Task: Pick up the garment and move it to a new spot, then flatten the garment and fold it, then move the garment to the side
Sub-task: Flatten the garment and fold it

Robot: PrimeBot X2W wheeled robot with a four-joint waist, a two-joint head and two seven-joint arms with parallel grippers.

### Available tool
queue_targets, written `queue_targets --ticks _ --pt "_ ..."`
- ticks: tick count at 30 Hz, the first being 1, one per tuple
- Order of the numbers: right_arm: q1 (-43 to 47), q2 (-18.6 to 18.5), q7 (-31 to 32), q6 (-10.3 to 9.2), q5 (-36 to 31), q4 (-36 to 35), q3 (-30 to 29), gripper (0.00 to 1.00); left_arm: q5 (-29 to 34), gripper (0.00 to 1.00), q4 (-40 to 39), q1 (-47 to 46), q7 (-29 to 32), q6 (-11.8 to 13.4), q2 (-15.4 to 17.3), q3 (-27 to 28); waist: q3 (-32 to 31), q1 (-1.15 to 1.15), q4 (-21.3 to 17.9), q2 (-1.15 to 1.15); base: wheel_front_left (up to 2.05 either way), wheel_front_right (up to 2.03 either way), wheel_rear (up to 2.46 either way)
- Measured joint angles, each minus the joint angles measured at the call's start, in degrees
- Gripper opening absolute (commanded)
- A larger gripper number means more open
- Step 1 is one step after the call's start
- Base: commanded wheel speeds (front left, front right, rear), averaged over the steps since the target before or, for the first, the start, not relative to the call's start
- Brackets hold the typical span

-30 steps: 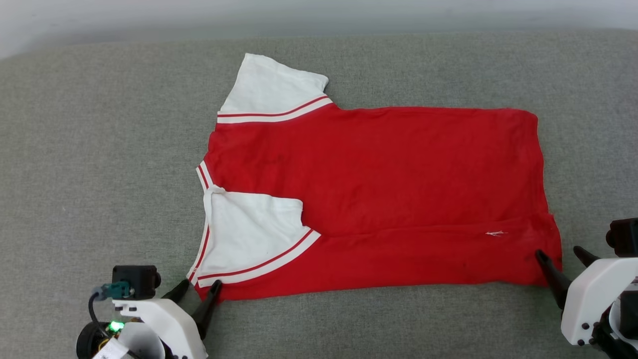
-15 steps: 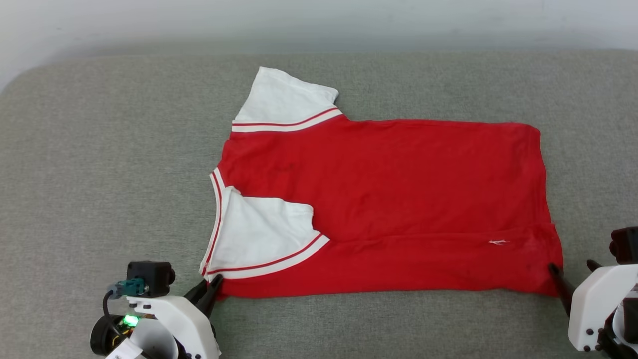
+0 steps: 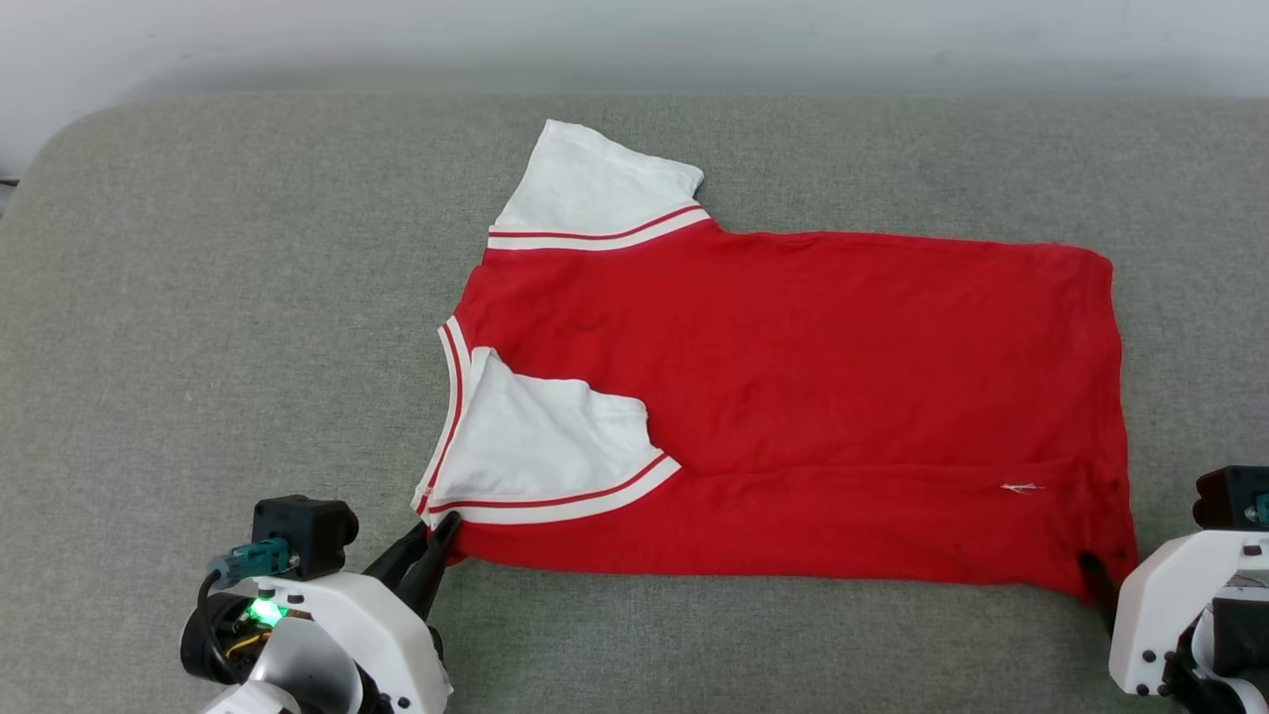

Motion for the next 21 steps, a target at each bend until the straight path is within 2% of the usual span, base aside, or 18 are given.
queue_targets --ticks 6,7,8,9,10,21 --pt "-0.9 0.7 0.7 -0.02 1.0 2.4 0.6 0.98 0.0 0.00 -0.2 0.0 0.3 0.2 0.2 -0.2 1.0 0.00 0.4 0.00 0.00 0.00 0.00" --pt "-1.0 0.7 0.7 -0.02 1.1 2.8 0.5 0.52 0.0 0.00 -0.2 0.0 0.3 0.2 0.2 -0.2 1.1 0.00 0.5 0.00 0.00 0.00 0.00" --pt "-1.1 0.7 0.6 -0.02 1.2 3.2 0.5 0.35 0.0 0.00 -0.2 0.0 0.4 0.2 0.2 -0.2 1.2 0.00 0.5 0.00 0.00 0.00 0.00" --pt "-1.2 0.7 0.6 -0.01 1.2 3.6 0.5 0.22 0.0 0.00 -0.1 0.0 0.4 0.1 0.2 -0.2 1.2 0.00 0.5 0.00 0.00 0.00 0.00" --pt "-1.5 0.7 0.4 -0.01 1.1 3.9 0.5 0.00 0.0 0.00 0.0 0.0 0.5 0.1 0.3 -0.2 1.3 0.00 0.6 0.00 0.00 0.00 0.00" --pt "-2.2 -0.5 -1.0 0.04 2.1 5.2 0.7 0.00 -1.8 0.00 1.8 2.1 2.5 0.2 1.5 -0.5 -1.1 0.00 -0.2 0.00 0.00 0.00 0.00"
